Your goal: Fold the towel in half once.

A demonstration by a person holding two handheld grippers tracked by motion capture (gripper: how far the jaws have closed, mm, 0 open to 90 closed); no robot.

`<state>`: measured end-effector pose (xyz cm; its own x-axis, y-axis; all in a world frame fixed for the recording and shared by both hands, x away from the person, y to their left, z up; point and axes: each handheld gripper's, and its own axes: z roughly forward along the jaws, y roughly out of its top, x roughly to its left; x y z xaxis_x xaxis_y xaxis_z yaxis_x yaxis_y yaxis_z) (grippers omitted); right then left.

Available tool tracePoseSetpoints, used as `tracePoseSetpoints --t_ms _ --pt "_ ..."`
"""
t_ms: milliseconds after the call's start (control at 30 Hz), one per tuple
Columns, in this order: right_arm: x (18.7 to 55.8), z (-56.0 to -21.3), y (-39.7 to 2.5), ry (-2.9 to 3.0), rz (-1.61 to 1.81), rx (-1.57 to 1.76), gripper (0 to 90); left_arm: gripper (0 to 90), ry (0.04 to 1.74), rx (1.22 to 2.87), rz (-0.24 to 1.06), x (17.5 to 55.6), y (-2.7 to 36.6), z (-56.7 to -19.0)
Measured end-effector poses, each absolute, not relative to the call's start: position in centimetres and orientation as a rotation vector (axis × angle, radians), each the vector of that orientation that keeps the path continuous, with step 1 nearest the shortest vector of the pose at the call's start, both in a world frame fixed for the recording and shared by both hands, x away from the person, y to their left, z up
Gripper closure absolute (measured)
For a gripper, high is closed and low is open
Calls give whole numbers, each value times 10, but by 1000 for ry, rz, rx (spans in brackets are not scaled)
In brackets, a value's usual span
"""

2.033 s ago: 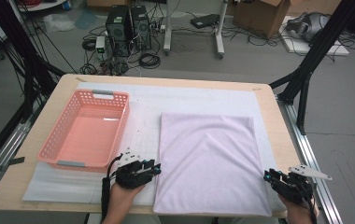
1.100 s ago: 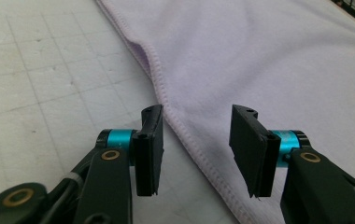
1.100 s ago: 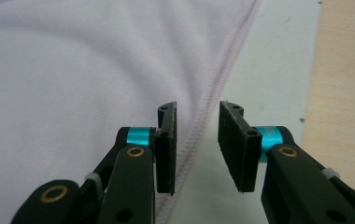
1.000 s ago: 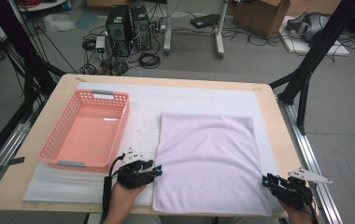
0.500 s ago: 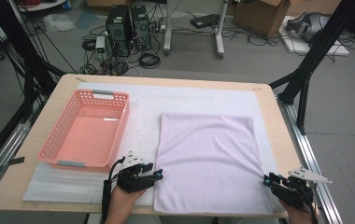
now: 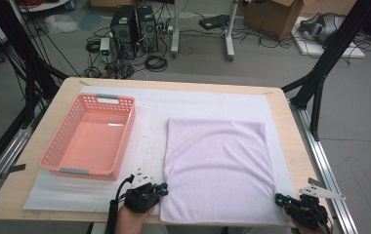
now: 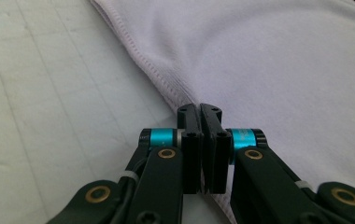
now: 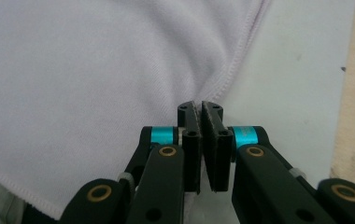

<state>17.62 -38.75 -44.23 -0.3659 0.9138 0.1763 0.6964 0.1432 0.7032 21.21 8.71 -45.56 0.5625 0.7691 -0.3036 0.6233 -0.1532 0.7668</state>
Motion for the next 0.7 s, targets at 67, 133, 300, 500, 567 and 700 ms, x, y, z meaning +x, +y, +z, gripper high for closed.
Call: tracePoseSetpoints --t_ms 67,133,300,500,567,700 --pt "171 -441 -391 2136 1064 1559 871 870 1124 1854 150 207 92 -454" --pt "163 -438 -395 2157 1072 1552 871 870 1107 1854 125 200 96 -452" --pt "145 -435 -397 2187 1083 1539 864 848 1043 1849 123 186 100 -450" --pt "158 -427 -395 2109 1108 1480 679 573 962 1765 243 220 100 -443" --pt "167 -425 -395 2098 1108 1443 675 553 950 1750 263 236 97 -440" --pt "187 -424 -396 2087 1119 1403 668 533 957 1740 254 268 88 -437"
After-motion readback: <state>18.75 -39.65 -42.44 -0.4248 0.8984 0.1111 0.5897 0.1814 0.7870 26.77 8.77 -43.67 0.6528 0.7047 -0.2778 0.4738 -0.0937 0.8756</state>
